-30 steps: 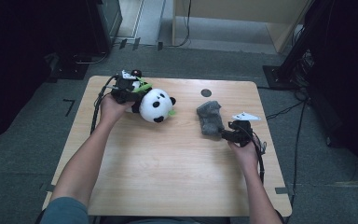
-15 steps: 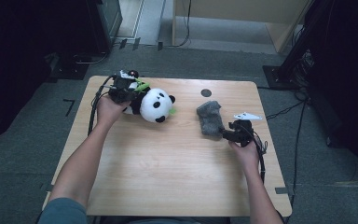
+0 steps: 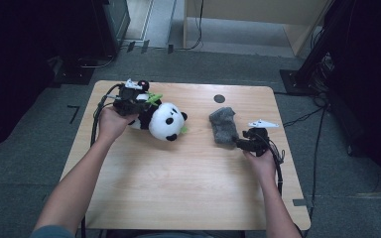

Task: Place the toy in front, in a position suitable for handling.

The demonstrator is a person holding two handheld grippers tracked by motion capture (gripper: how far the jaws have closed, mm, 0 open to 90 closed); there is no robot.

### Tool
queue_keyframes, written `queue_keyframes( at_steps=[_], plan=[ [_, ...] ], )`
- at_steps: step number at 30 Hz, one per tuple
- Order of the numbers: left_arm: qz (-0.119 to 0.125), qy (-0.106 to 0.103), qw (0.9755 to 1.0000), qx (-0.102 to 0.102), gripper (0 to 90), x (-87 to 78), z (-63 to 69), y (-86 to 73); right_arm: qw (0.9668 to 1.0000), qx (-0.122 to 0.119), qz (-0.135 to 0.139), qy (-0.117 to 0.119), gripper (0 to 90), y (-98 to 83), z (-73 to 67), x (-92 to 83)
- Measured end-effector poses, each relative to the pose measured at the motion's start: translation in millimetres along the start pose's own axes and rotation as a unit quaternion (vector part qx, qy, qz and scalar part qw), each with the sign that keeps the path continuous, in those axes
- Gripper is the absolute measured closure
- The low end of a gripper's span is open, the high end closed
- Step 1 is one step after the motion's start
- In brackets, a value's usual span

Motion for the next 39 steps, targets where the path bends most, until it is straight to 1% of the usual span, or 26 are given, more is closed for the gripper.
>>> queue_keyframes(
  at_steps=[2, 5, 6, 7, 11, 13, 16, 18, 19, 20, 21, 22, 23, 24, 25, 27, 29, 31, 32, 33, 34, 35, 36, 37, 38, 39],
  plan=[
    [0.007, -0.015, 0.9998, -0.007, 76.7, -4.8, 9.0, -5.4, 1.0, -0.001, -0.001, 0.0, 46.1, -0.3, -0.7, -0.1],
    [0.015, -0.037, 0.9992, -0.009, 76.8, -13.0, 23.2, -13.4, 1.0, -0.001, 0.0, 0.0, 46.1, -0.7, -1.5, -0.8],
    [0.015, -0.037, 0.9992, -0.009, 76.9, -13.0, 23.2, -13.4, 1.0, -0.001, 0.0, 0.0, 46.1, -0.7, -1.5, -0.8],
    [0.022, -0.052, 0.9984, -0.012, 76.9, -18.1, 32.2, -19.0, 1.0, -0.002, 0.0, -0.001, 46.1, -0.6, -2.1, -1.2],
    [0.034, -0.091, 0.995, -0.024, 76.9, -26.8, 48.4, -29.7, 1.0, -0.002, 0.002, 0.001, 46.0, 0.4, -3.9, -2.1],
    [0.04, -0.107, 0.9931, -0.028, 77.0, -30.5, 57.6, -34.7, 1.0, -0.002, 0.004, 0.001, 46.1, 1.3, -5.0, -2.6],
    [0.047, -0.118, 0.9914, -0.031, 76.9, -33.4, 68.5, -40.1, 1.0, -0.003, 0.004, 0.004, 46.1, 1.6, -6.9, -2.3],
    [0.048, -0.122, 0.9907, -0.035, 76.9, -32.5, 74.2, -44.2, 1.0, -0.005, 0.004, 0.006, 46.1, 1.8, -8.3, -2.3],
    [0.048, -0.122, 0.9907, -0.035, 76.8, -32.5, 74.2, -44.2, 1.0, -0.005, 0.004, 0.006, 46.1, 1.8, -8.3, -2.3],
    [0.044, -0.113, 0.9924, -0.024, 76.8, -28.7, 79.6, -48.4, 0.9999, -0.006, 0.006, 0.008, 46.1, 2.6, -10.3, -3.4],
    [0.044, -0.113, 0.9924, -0.024, 76.8, -28.7, 79.6, -48.4, 0.9999, -0.007, 0.007, 0.008, 46.1, 2.9, -11.1, -4.1],
    [0.04, -0.109, 0.993, -0.02, 76.8, -26.0, 81.6, -50.6, 0.9999, -0.007, 0.007, 0.008, 46.1, 2.9, -11.1, -4.1],
    [0.036, -0.106, 0.9935, -0.019, 76.6, -22.4, 83.1, -53.7, 0.9998, -0.008, 0.012, 0.011, 46.1, 4.0, -13.7, -6.3],
    [0.039, -0.103, 0.9938, -0.014, 76.6, -20.6, 84.0, -55.7, 0.9998, -0.008, 0.012, 0.011, 46.1, 4.0, -13.7, -6.3],
    [0.044, -0.101, 0.9937, -0.018, 76.5, -20.7, 84.0, -56.1, 0.9998, -0.01, 0.014, 0.013, 46.1, 4.3, -16.5, -7.7],
    [0.045, -0.099, 0.9939, -0.018, 75.7, -20.7, 83.9, -55.9, 0.9997, -0.012, 0.015, 0.015, 46.1, 4.7, -18.4, -8.2],
    [0.044, -0.095, 0.9944, -0.012, 73.4, -20.8, 85.7, -57.0, 0.9995, -0.019, 0.017, 0.018, 46.1, 5.7, -24.3, -8.3],
    [0.047, -0.102, 0.9936, -0.015, 68.3, -22.2, 87.1, -57.1, 0.9994, -0.023, 0.019, 0.019, 46.1, 6.6, -28.1, -8.3],
    [0.051, -0.111, 0.9923, -0.019, 63.4, -23.5, 88.1, -56.4, 0.9993, -0.025, 0.019, 0.021, 46.1, 6.9, -29.8, -8.3],
    [0.055, -0.116, 0.9915, -0.024, 57.9, -25.2, 88.0, -55.4, 0.9992, -0.027, 0.019, 0.022, 46.1, 7.1, -31.6, -8.2],
    [0.055, -0.116, 0.9915, -0.024, 54.4, -25.2, 88.0, -55.4, 0.9991, -0.03, 0.018, 0.023, 45.8, 7.0, -33.1, -8.0],
    [0.059, -0.125, 0.9898, -0.035, 50.8, -29.3, 87.8, -53.9, 0.999, -0.033, 0.018, 0.023, 45.6, 6.9, -34.5, -7.8],
    [0.06, -0.125, 0.9895, -0.041, 48.8, -31.9, 87.4, -53.6, 0.999, -0.034, 0.017, 0.025, 45.4, 6.8, -36.1, -7.9],
    [0.06, -0.125, 0.9895, -0.041, 47.2, -31.9, 87.4, -53.6, 0.999, -0.034, 0.017, 0.025, 45.4, 6.8, -36.1, -7.9],
    [0.064, -0.128, 0.9887, -0.045, 46.3, -35.8, 86.8, -53.3, 0.9988, -0.036, 0.017, 0.027, 45.4, 6.9, -38.6, -8.3],
    [0.067, -0.123, 0.9889, -0.048, 46.0, -41.3, 85.9, -53.8, 0.9988, -0.038, 0.017, 0.027, 45.4, 7.0, -39.0, -8.5]
  ],
)
Point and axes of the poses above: each handheld gripper's, and its own axes: x roughly forward along the jaws, y roughly out of its top, z roughly to its right, the point moved 6 cm from there along x, roughly forward along the jaws, and after that the axes turned 1 degree about -y, right-handed, at the moved point
